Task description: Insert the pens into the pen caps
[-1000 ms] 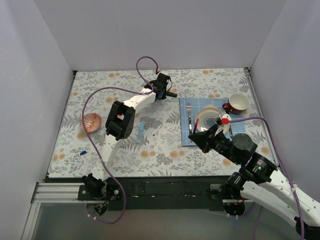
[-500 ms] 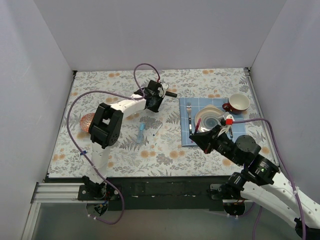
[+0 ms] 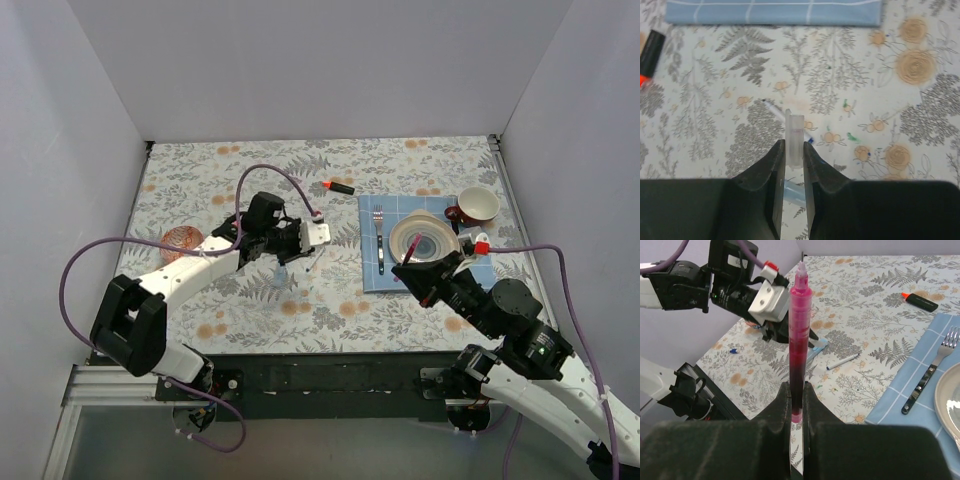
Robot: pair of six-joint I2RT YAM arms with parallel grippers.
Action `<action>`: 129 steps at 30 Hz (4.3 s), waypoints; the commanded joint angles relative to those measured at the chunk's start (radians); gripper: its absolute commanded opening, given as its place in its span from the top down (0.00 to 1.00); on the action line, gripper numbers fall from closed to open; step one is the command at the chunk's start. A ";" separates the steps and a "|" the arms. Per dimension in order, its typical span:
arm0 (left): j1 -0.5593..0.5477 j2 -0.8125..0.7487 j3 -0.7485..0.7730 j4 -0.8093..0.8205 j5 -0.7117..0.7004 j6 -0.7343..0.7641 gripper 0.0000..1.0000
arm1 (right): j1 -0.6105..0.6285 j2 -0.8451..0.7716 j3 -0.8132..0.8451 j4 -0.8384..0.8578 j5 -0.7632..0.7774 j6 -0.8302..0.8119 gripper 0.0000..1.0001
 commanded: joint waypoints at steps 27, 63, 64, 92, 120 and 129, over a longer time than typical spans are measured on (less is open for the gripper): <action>-0.153 -0.079 -0.287 -0.077 0.021 0.217 0.70 | -0.002 -0.026 0.020 0.033 0.010 0.051 0.99; -0.144 0.054 0.265 -0.746 -0.644 -2.472 0.55 | -0.003 -0.049 -0.016 0.036 -0.007 0.076 0.99; -0.152 0.061 0.226 -0.702 -0.607 -2.489 0.55 | -0.003 -0.049 -0.020 0.036 -0.010 0.076 0.99; -0.224 0.262 0.087 -0.484 -0.536 -2.707 0.49 | -0.002 -0.085 -0.001 -0.018 0.004 0.061 0.99; -0.244 0.103 0.089 -0.292 -0.732 -2.335 1.00 | -0.002 0.051 -0.225 0.176 -0.288 0.168 0.99; -0.248 -0.162 -0.066 0.115 -0.686 -1.951 1.00 | -0.003 0.184 -0.332 0.436 -0.355 0.222 0.99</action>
